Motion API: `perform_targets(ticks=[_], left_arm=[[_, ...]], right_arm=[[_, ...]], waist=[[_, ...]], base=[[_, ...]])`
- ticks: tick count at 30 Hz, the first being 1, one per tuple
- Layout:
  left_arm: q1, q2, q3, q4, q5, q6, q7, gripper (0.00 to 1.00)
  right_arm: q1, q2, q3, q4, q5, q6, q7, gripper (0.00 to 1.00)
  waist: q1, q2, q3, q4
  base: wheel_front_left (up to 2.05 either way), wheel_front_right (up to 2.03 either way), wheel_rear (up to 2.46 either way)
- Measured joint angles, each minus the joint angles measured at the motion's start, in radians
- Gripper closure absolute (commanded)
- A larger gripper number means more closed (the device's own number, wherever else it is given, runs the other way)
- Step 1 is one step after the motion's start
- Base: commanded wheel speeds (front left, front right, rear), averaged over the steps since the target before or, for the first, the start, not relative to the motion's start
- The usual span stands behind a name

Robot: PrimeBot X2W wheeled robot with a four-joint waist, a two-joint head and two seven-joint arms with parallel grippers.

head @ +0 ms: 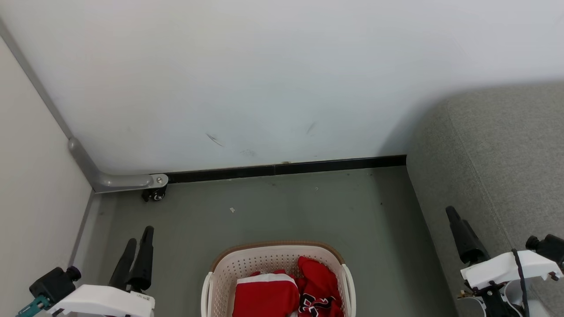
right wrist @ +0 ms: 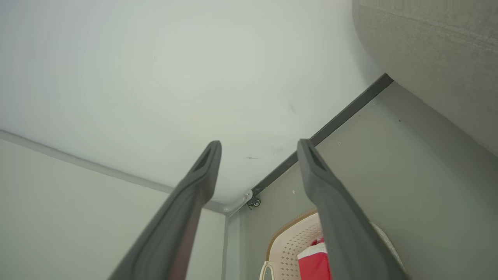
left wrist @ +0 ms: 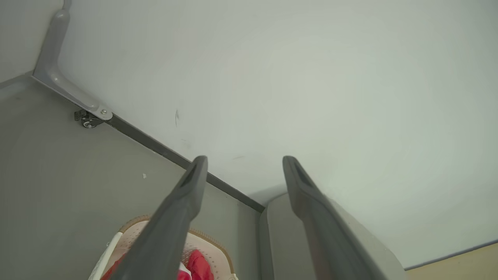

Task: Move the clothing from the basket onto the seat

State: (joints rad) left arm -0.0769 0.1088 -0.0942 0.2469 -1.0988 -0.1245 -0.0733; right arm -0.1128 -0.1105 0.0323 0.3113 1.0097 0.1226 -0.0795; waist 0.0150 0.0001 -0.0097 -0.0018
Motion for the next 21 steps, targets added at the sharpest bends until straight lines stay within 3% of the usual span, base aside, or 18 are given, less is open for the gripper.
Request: perform_targets(ticks=[12, 21], left_arm=[[-0.002, -0.002, -0.018, -0.03, 0.216, 0.002, -0.044, 0.0], [-0.019, -0.002, -0.033, -0.058, 0.382, 0.003, -0.074, 0.0]], right_arm=[[-0.017, 0.025, -0.018, -0.025, -0.21, 0.0, -0.042, 0.0], [-0.02, 0.026, 0.018, -0.028, -0.375, 0.0, -0.071, 0.0]], waist=[[-0.0104, 0.0, 0.01, -0.001], [-0.0135, 0.0, 0.016, -0.001]], base=[[0.0, 0.0, 0.0], [0.0, 0.0, 0.0]])
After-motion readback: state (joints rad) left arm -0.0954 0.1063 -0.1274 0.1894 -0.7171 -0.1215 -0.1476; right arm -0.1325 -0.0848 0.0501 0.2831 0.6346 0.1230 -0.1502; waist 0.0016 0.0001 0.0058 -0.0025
